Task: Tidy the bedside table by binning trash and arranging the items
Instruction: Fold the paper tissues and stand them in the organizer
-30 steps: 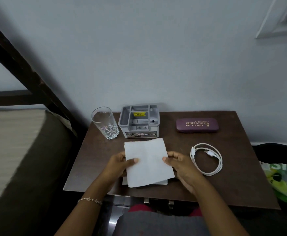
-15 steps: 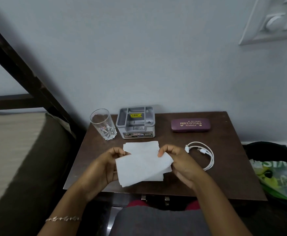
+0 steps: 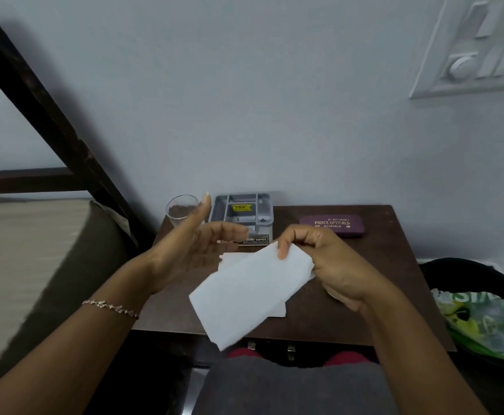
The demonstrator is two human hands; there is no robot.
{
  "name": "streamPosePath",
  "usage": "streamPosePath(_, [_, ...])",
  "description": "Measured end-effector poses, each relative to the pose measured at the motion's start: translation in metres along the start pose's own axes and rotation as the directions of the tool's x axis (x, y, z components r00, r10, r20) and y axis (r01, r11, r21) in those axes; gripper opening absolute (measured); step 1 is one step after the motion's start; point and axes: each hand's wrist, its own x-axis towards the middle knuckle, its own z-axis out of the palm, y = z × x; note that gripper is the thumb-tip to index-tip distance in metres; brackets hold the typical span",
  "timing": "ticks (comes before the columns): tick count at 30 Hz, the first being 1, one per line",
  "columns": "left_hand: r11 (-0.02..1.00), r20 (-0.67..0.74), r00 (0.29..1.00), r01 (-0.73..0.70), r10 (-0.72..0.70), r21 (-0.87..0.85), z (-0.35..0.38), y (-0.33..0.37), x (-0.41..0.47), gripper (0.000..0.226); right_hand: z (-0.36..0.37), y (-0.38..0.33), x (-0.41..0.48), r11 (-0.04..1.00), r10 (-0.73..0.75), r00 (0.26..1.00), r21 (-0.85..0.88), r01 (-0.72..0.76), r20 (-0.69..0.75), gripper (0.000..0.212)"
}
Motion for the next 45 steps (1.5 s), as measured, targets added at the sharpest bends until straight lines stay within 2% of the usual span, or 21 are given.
streamPosePath(1, [0.999,-0.018,1.000,-0.018,0.018,0.040,0.002,0.004,0.000,0.087,-0.001,-0.004,0.000,0.999,-0.005,1.000,-0.034,0.006,0.017,0.039])
streamPosePath(3, [0.993,0.067,0.998,-0.023,0.015,0.119,0.014,0.013,-0.001,0.082,-0.003,-0.008,0.001,0.993,-0.019,0.999,-0.119,0.023,0.033,0.039])
streamPosePath(7, [0.957,0.100,0.994,0.010,-0.040,0.291,0.041,0.013,-0.003,0.045,-0.008,-0.016,0.010,0.986,-0.024,0.997,-0.160,0.035,0.071,0.035])
streamPosePath(9, [0.965,0.077,0.995,0.048,-0.071,0.259,0.048,0.009,-0.001,0.031,-0.011,-0.019,0.014,0.979,-0.009,0.997,-0.200,0.024,0.079,0.034])
streamPosePath(11, [0.986,0.050,0.997,0.058,-0.066,0.155,0.049,0.004,0.001,0.028,-0.013,-0.018,0.017,0.976,0.008,0.999,-0.216,0.002,0.047,0.035])
streamPosePath(13, [0.999,-0.014,0.999,0.031,-0.031,0.032,0.049,-0.003,0.004,0.033,-0.013,-0.009,0.022,0.993,-0.011,0.996,-0.121,-0.001,-0.094,0.034])
streamPosePath(15, [0.997,-0.098,0.995,-0.023,0.015,-0.079,0.051,-0.009,0.007,0.038,-0.011,0.005,0.020,0.988,0.054,0.974,0.152,-0.020,-0.221,0.022])
streamPosePath(17, [0.982,-0.192,0.980,-0.088,0.054,-0.169,0.052,-0.015,0.012,0.039,-0.004,0.022,0.014,0.930,0.178,0.974,0.347,-0.119,-0.143,0.040])
streamPosePath(18, [0.972,-0.231,0.970,-0.119,0.071,-0.202,0.052,-0.018,0.015,0.038,0.002,0.029,0.009,0.924,0.221,0.973,0.331,-0.189,-0.063,0.048])
streamPosePath(20, [0.958,-0.285,0.952,-0.178,0.110,-0.224,0.052,-0.023,0.023,0.037,0.014,0.041,0.004,0.940,0.254,0.967,0.228,-0.253,0.023,0.044])
streamPosePath(23, [0.950,-0.333,0.929,-0.241,0.165,-0.201,0.048,-0.028,0.033,0.032,0.026,0.053,0.012,0.978,0.209,0.973,0.043,-0.206,-0.098,0.016])
streamPosePath(25, [0.940,-0.362,0.909,-0.286,0.205,-0.185,0.041,-0.025,0.039,0.030,0.023,0.060,0.027,0.982,0.184,0.969,-0.016,-0.189,-0.165,0.009])
streamPosePath(29, [0.915,-0.438,0.848,-0.384,0.298,-0.122,0.009,-0.005,0.059,0.025,0.015,0.056,0.069,0.962,0.107,0.962,-0.219,-0.165,-0.251,0.018])
streamPosePath(32, [0.872,-0.501,0.762,-0.488,0.410,-0.030,-0.022,0.016,0.080,0.013,0.009,0.041,0.107,0.906,-0.018,0.954,-0.408,-0.110,-0.299,0.020])
streamPosePath(37, [0.828,-0.515,0.685,-0.554,0.515,0.090,-0.057,0.039,0.113,0.007,-0.004,0.032,0.172,0.822,-0.127,0.925,-0.561,-0.103,-0.357,0.026])
streamPosePath(41, [0.819,-0.518,0.663,-0.554,0.541,0.147,-0.076,0.036,0.137,0.006,-0.008,0.041,0.201,0.715,-0.175,0.908,-0.684,-0.149,-0.380,0.029])
streamPosePath(45, [0.817,-0.509,0.661,-0.551,0.552,0.170,-0.084,0.031,0.155,0.007,-0.009,0.051,0.212,0.676,-0.183,0.910,-0.719,-0.159,-0.373,0.029])
